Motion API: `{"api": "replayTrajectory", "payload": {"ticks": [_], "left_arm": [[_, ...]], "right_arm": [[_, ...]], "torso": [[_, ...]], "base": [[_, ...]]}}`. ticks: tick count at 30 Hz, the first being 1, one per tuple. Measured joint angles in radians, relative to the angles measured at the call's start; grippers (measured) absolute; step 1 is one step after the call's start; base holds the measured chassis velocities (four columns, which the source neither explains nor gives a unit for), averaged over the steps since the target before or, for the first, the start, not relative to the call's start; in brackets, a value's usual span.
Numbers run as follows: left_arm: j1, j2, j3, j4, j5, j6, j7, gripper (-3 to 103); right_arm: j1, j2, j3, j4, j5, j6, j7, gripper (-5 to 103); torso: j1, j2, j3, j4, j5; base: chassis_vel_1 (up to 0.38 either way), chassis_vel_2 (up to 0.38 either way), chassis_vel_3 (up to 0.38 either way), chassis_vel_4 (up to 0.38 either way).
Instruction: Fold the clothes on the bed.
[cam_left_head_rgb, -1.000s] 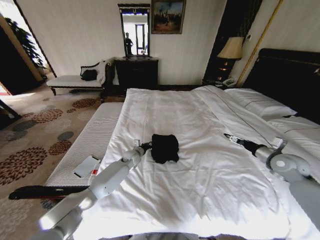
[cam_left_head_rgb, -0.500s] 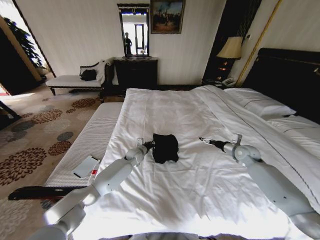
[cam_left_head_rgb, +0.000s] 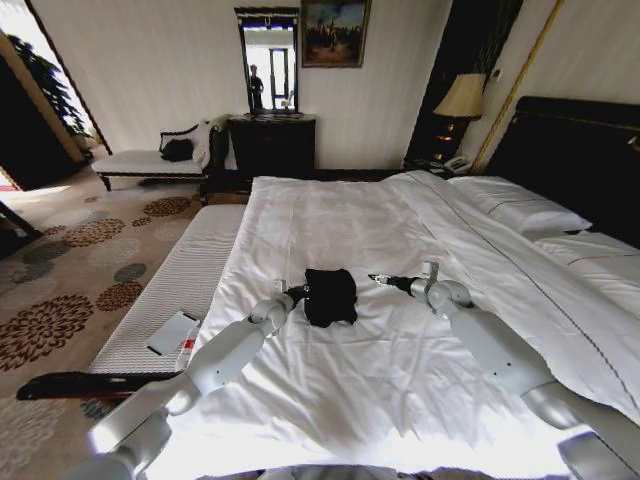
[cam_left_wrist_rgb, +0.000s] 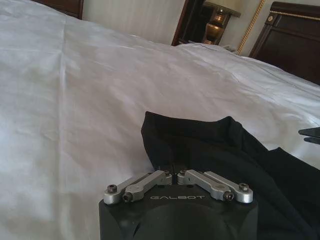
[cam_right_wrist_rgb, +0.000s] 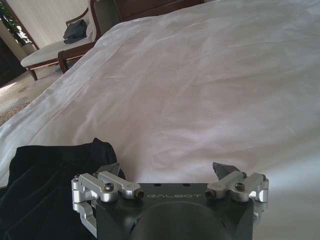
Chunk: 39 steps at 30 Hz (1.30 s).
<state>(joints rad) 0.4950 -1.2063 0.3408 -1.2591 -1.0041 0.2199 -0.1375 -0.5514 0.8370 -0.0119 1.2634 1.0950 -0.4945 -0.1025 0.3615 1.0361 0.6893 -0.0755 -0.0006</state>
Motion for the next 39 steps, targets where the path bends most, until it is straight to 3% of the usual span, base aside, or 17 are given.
{"api": "replayTrajectory", "payload": {"ticks": [11,39], "left_arm": [[0.001,0.007,0.009,0.0,-0.006,-0.001,0.008,0],[0.006,-0.002,0.018,-0.003,-0.006,-0.002,0.009,0]], "right_arm": [[0.024,0.057,-0.038,-0.051,-0.036,0.011,-0.009,100],[0.063,0.113,-0.086,-0.141,-0.071,0.027,-0.006,100]], "torso": [[0.0,0.0,0.0,0.0,0.0],[0.0,0.0,0.0,0.0,0.0001]], "base": [[0.0,0.0,0.0,0.0],[0.0,0.0,0.0,0.0]]}}
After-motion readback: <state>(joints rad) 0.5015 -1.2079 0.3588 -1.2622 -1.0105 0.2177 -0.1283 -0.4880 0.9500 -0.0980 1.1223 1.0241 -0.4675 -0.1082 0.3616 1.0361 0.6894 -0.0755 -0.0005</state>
